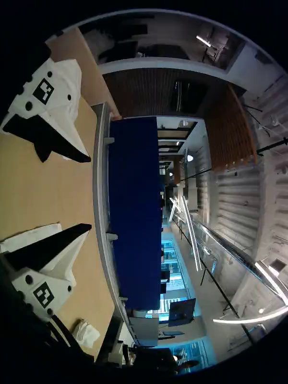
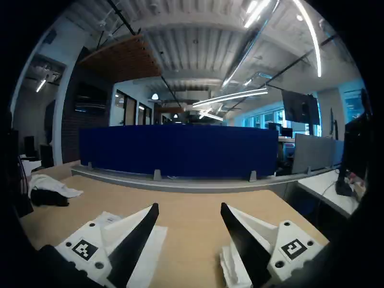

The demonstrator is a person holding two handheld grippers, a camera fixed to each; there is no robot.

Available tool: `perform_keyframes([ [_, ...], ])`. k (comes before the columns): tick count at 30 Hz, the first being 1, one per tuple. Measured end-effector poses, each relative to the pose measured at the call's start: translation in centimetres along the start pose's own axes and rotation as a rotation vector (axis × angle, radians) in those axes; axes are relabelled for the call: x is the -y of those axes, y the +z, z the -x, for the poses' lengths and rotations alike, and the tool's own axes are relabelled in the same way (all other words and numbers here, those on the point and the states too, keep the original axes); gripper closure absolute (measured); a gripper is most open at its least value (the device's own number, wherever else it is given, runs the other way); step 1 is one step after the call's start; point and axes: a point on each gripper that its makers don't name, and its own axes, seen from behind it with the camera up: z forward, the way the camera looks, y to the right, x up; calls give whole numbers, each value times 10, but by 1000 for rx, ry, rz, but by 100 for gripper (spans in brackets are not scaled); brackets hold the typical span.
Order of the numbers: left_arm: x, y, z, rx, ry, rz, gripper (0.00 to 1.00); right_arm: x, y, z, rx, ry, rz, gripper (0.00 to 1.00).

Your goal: Fold towel

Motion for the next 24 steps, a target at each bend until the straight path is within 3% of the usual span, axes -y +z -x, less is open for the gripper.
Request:
perform_keyframes([
  [8,4,-2,-40,13,-30,-1,6,7,-5,-40,5,21,-7,0],
  [24,8,-3,-57,15,-5,0,6,9,-5,-60,-2,23,-12,0],
])
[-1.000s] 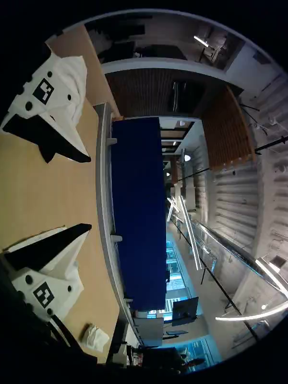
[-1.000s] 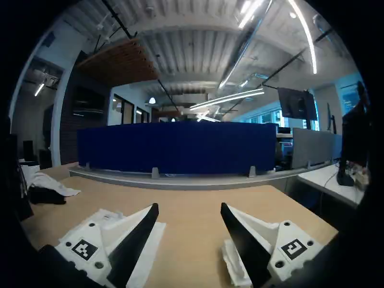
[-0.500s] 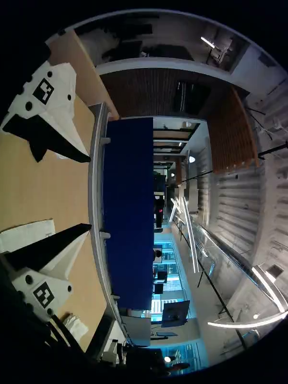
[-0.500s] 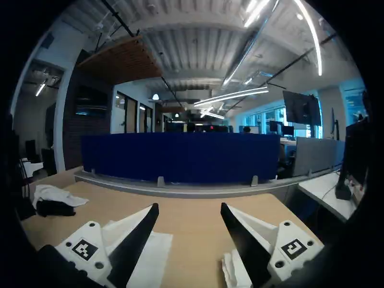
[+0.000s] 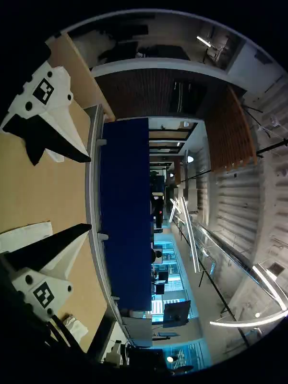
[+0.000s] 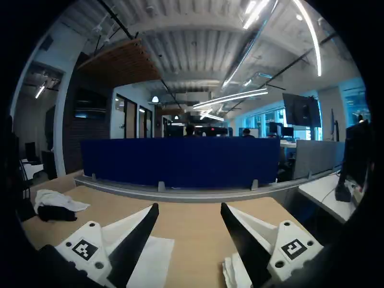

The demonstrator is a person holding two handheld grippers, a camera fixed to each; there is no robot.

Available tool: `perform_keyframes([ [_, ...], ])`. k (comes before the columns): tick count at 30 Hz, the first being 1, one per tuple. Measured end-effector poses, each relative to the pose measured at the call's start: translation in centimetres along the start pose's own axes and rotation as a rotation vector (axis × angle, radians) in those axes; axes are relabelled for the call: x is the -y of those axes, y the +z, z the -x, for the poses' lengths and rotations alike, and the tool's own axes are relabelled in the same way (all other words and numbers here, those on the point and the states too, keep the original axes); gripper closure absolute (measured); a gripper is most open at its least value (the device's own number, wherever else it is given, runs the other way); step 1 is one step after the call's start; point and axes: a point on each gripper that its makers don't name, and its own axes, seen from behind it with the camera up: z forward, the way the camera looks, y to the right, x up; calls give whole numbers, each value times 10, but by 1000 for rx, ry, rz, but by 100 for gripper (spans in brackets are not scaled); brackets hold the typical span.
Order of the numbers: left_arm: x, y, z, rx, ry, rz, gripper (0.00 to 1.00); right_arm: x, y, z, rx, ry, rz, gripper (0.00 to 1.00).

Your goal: Fold towel

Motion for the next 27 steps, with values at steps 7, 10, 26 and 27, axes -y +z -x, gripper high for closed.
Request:
perform_keyframes([
  [7,-18,-1,8,56,51,87,6,17,4,5,43,-69,-68,0],
  [10,-29,-2,16,90,89,138,6,30,5,15,90,-114,-119,0],
  [26,-69,-7,72,291,151,335,6,68,0,66,294,-226,-313,0],
  [27,-71,-7,76,300,156,343,6,70,0,70,303,-228,-320,0],
])
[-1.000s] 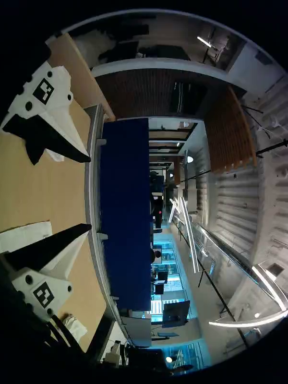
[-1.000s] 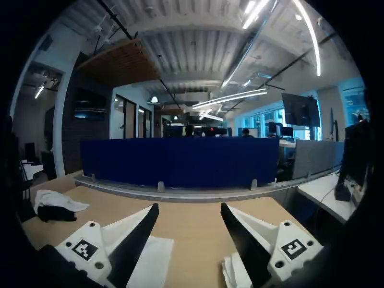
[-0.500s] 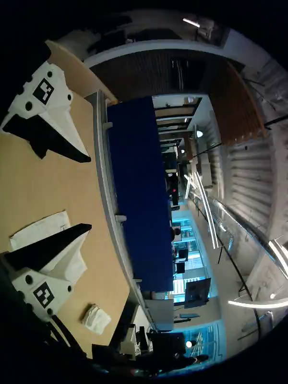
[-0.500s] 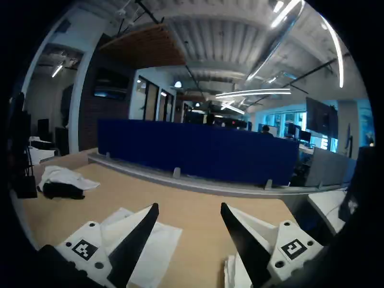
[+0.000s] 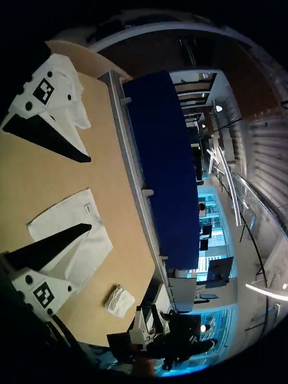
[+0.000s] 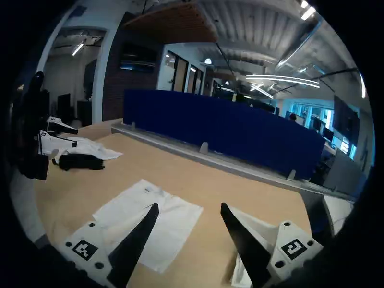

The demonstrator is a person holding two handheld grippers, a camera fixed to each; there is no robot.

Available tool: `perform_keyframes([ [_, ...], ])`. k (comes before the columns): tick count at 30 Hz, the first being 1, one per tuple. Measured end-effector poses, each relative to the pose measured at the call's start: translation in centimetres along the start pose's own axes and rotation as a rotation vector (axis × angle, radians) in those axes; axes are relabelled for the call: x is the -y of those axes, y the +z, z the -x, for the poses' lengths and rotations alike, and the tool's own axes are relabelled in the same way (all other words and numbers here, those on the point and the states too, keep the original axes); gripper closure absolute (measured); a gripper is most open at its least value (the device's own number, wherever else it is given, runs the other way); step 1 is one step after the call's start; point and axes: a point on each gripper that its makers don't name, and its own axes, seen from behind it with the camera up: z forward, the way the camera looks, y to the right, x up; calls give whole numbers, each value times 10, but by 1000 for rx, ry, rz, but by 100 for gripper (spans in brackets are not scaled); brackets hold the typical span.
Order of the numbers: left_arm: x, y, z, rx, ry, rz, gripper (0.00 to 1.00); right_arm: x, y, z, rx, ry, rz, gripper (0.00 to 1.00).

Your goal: Fold towel

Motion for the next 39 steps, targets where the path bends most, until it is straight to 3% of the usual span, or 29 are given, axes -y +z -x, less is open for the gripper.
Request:
perform_keyframes([
  [11,-26,25,51,112,75,77,6,21,19,53,105,-2,-58,0],
  [26,-64,52,148,295,85,178,6,43,41,142,245,-18,-106,0],
  [39,-87,66,213,423,86,239,6,58,44,212,369,-27,-153,0],
])
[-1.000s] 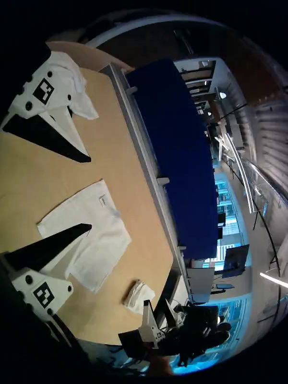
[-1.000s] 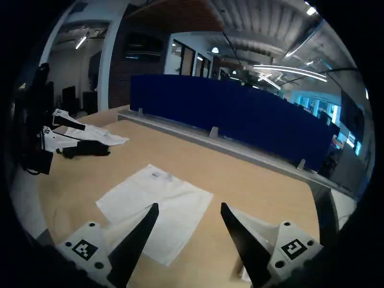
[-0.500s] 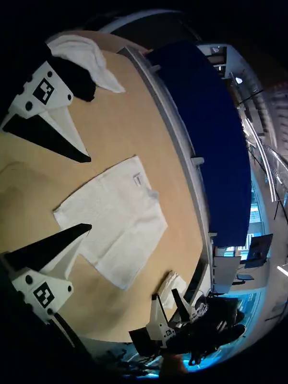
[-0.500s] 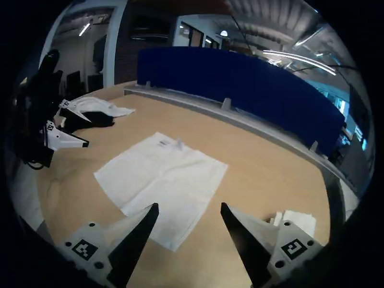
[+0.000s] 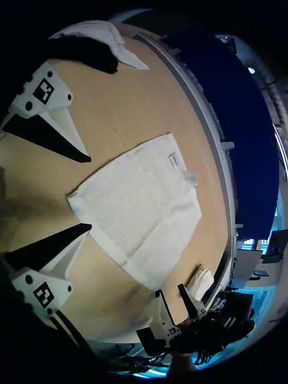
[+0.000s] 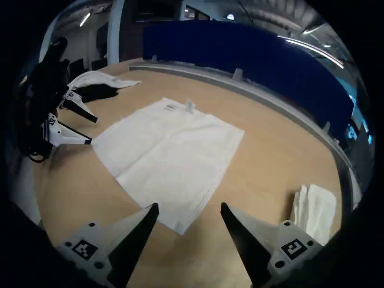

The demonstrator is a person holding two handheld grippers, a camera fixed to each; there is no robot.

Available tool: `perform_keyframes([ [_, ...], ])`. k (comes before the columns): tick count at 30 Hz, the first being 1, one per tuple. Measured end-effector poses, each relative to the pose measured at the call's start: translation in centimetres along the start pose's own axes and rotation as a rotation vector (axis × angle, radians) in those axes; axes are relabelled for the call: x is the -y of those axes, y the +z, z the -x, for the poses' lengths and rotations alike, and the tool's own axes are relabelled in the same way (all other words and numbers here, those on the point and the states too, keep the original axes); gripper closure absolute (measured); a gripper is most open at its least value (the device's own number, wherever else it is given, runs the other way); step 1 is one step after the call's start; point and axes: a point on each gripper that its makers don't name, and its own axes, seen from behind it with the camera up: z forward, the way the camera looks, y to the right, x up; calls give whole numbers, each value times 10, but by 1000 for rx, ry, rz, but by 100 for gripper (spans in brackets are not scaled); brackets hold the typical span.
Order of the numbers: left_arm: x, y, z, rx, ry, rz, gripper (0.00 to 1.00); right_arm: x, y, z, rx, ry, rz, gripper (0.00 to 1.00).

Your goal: Fold towel

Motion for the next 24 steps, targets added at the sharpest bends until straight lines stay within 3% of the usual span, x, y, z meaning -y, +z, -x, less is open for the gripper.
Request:
perform_keyframes([
  [5,-5,9,15,38,0,16,6,7,6,22,45,9,-21,0],
  [12,-6,11,16,44,-15,22,6,11,6,32,64,13,-41,2],
  [17,-7,10,17,51,-13,21,9,14,6,35,68,31,-58,12],
  [24,-9,10,17,60,-19,17,20,18,7,34,65,43,-72,31],
])
